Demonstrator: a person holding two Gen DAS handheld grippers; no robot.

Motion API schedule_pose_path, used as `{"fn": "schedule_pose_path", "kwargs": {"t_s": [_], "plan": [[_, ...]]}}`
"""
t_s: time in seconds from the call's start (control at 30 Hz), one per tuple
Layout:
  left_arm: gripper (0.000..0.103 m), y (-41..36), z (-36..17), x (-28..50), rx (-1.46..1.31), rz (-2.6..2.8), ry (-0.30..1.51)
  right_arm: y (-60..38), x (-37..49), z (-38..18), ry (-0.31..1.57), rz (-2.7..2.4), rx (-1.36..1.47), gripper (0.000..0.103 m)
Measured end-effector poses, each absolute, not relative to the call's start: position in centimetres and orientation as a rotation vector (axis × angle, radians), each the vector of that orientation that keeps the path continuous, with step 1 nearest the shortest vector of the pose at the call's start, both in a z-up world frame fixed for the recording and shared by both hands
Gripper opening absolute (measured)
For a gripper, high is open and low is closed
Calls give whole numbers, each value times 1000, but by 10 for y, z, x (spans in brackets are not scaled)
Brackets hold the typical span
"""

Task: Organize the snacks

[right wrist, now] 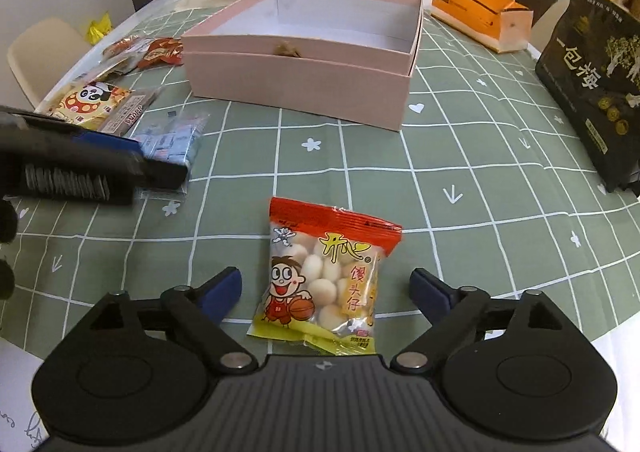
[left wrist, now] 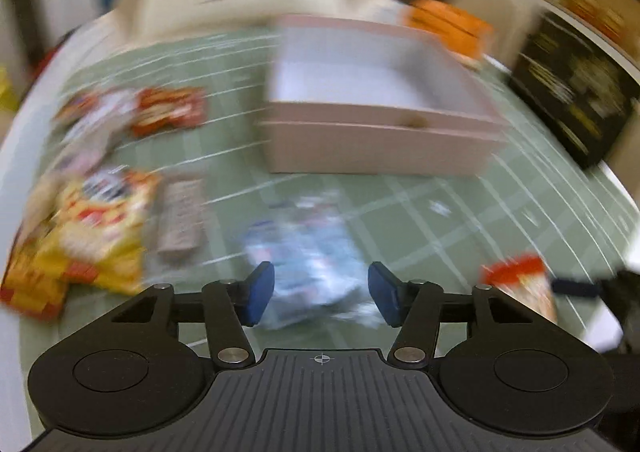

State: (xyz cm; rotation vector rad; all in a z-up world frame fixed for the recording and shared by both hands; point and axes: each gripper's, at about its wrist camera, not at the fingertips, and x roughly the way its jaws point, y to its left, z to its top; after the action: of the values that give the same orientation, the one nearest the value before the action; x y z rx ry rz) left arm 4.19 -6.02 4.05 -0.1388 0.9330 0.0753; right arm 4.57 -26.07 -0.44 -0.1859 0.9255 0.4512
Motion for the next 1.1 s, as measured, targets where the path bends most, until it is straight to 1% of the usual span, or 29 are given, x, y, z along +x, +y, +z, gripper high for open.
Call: {"fn": "schedule_pose_path", "kwargs": {"t_s": [0.07,0.13,0.17,0.27,0.4,0.47,0.53,0.57,0.6,0.67,0.7,0.73,0.77,0.8,0.83,0.97,1.1], "plan": [[59,-49,35,49,-217,105,975,-262,45,-5,919,451,-183,93],[65,-46,31,59,-270,84,994,-261,44,-5,915,451,-183,94],[66,-48,31,64,-264,76,989,-261,43,-6,914,450,-182,95],[73,-56,29,75,-222,58,968,-260,41,-7,909,446,-179,97],[80,-75,24,81,-90,35,978,-260,37,-8,896,420,-161,98],[86,-82,21,81,-30,12,984,-261,35,-8,899,417,-154,98],[94,-86,18,82,-8,-9,988,-263,35,-8,896,424,-139,98],[95,-87,17,83,-2,-17,990,-263,36,-8,899,421,-132,98],[95,-88,16,84,4,-19,989,-263,37,-7,904,417,-128,97],[95,-88,16,86,10,-28,992,-263,40,-5,920,398,-110,91],[91,-87,16,85,12,-32,995,-264,41,-3,924,393,-96,80],[84,-85,18,85,20,-32,996,-266,41,0,927,393,-84,60],[78,-82,19,84,26,-28,990,-267,42,3,933,399,-82,49],[69,-79,21,81,25,-31,981,-267,43,6,942,403,-90,48],[66,-74,22,79,9,-53,980,-267,44,9,951,408,-90,48],[64,-66,28,54,21,-122,963,-275,38,35,909,411,-76,47],[64,-61,65,26,-13,-207,876,-287,30,67,836,395,-66,47]]}}
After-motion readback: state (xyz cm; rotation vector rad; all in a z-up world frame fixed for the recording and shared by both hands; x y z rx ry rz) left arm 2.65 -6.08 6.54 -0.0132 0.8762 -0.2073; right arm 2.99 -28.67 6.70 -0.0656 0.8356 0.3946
